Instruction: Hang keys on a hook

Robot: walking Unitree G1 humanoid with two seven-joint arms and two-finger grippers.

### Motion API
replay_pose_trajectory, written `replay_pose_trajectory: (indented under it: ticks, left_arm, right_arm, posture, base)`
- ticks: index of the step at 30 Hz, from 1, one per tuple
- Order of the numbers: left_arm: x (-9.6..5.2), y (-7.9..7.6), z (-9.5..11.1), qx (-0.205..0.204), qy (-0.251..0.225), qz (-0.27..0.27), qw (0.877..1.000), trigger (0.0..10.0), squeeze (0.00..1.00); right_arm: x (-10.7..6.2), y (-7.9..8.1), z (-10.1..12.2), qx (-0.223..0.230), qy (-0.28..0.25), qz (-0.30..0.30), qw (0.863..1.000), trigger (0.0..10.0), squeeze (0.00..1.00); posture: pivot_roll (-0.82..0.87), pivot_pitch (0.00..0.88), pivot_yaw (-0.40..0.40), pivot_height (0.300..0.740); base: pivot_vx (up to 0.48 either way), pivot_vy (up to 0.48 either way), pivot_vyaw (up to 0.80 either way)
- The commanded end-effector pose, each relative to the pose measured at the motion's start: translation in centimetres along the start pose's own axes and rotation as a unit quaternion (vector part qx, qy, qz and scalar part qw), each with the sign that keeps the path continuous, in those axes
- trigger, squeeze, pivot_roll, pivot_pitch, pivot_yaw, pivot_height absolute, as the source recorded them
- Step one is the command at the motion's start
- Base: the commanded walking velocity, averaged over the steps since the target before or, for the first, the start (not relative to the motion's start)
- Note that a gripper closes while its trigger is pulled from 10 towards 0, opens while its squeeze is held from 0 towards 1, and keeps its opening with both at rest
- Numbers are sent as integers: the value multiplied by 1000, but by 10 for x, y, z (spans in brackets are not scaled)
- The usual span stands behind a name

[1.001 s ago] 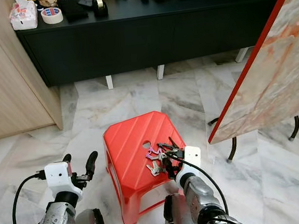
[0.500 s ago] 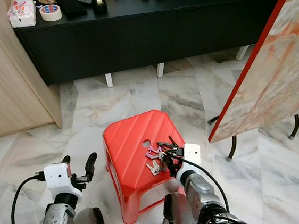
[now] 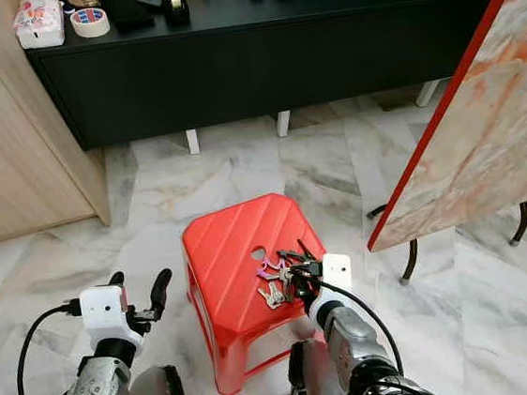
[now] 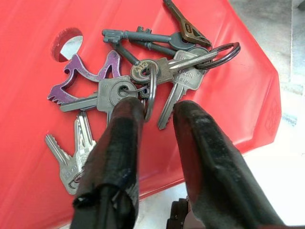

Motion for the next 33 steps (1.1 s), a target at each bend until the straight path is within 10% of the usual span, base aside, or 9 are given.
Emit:
replay_pose_trajectory:
  ticks: [1, 27, 29, 31, 32, 33]
  left_arm:
    - [-2, -7, 1, 17, 3, -14, 1000, 10000, 0]
    - [-1, -8, 0, 43, 7, -12, 999, 10000, 0]
    - [-1, -8, -1, 43, 7, -12, 999, 10000, 0]
    - [-1, -8, -1, 43, 8, -12, 999, 10000, 0]
    - [-1, -9, -1, 43, 8, -12, 999, 10000, 0]
    - [-1, -9, -1, 43, 8, -12, 999, 10000, 0]
  right_arm:
    - [-4, -2, -13, -2, 17, -1, 1000, 0, 0]
    - [-4, 2, -11, -13, 5, 10, 1000, 0, 0]
    - [-4, 2, -11, -13, 4, 10, 1000, 706, 0]
    - [-4, 2, -12, -13, 6, 11, 1000, 10000, 0]
    - [-4, 2, -13, -19, 5, 10, 1000, 10000, 1000]
    - [-4, 2, -13, -19, 5, 10, 1000, 10000, 1000]
  posture:
    - [72, 202, -140, 606]
    - [77, 195, -138, 606]
    - [77, 195, -138, 606]
    - [77, 194, -139, 606]
    - [78, 194, -140, 606]
    - [78, 194, -140, 606]
  base:
    - [0, 0, 0]
    - [0, 0, 0]
    - [0, 0, 0]
    - [0, 0, 0]
    - [0, 0, 0]
    - [0, 0, 0]
Point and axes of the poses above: a point about 5 cm out from each wrist's last joint towards the gripper, its own x axis pointing out of the wrist towards the gripper, its own z axis along the axis of the wrist's last joint, y = z × x, the point moved 3 cm from there along x, pointing out of the wrist towards the gripper, and after that the axes turned 14 degrees about -x, right-handed, at the moved point
